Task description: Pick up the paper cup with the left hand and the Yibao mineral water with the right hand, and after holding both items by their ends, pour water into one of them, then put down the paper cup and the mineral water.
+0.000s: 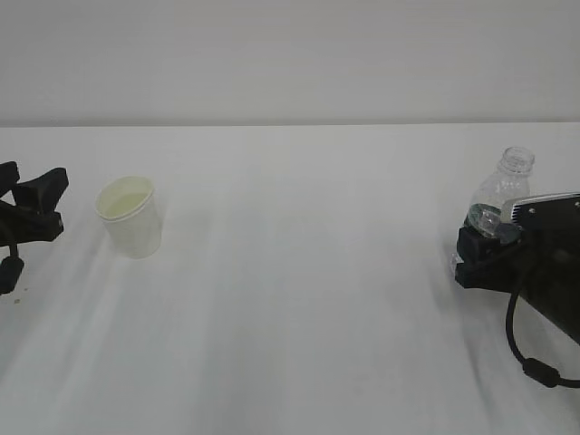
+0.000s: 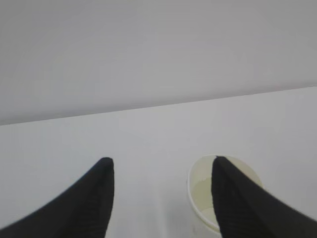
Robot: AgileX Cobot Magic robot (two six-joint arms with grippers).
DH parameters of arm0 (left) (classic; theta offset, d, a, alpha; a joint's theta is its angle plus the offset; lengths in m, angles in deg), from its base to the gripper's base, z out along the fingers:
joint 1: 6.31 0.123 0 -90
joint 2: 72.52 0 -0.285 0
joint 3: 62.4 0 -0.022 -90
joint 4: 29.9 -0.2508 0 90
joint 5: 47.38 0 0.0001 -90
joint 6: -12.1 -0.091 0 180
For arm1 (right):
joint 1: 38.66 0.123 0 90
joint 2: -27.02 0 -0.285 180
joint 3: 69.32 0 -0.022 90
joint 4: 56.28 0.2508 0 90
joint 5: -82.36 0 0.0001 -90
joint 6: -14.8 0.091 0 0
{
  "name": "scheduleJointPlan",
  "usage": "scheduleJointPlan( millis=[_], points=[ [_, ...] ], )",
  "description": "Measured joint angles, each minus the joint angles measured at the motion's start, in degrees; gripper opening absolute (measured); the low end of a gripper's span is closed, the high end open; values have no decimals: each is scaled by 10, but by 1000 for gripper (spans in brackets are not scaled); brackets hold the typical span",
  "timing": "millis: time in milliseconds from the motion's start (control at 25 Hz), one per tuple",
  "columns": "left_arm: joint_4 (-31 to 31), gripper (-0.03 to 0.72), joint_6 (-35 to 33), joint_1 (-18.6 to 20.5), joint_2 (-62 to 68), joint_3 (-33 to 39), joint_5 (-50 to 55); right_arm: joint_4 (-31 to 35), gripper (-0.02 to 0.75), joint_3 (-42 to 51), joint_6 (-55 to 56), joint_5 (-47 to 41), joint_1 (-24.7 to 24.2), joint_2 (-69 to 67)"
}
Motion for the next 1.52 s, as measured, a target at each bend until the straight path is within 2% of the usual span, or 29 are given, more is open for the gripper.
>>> scheduleJointPlan(
  millis=[360,680,800,1520],
  points=[
    [1,439,0,0,0,0,0,-1,414,0,0,3,0,-2],
    [1,439,0,0,0,0,0,-15,552,0,1,3,0,-3],
    [1,439,0,0,0,0,0,-16,573,0,17,3,0,-3],
    [2,438,0,0,0,0,0,-16,578,36,28,3,-1,59]
  ],
)
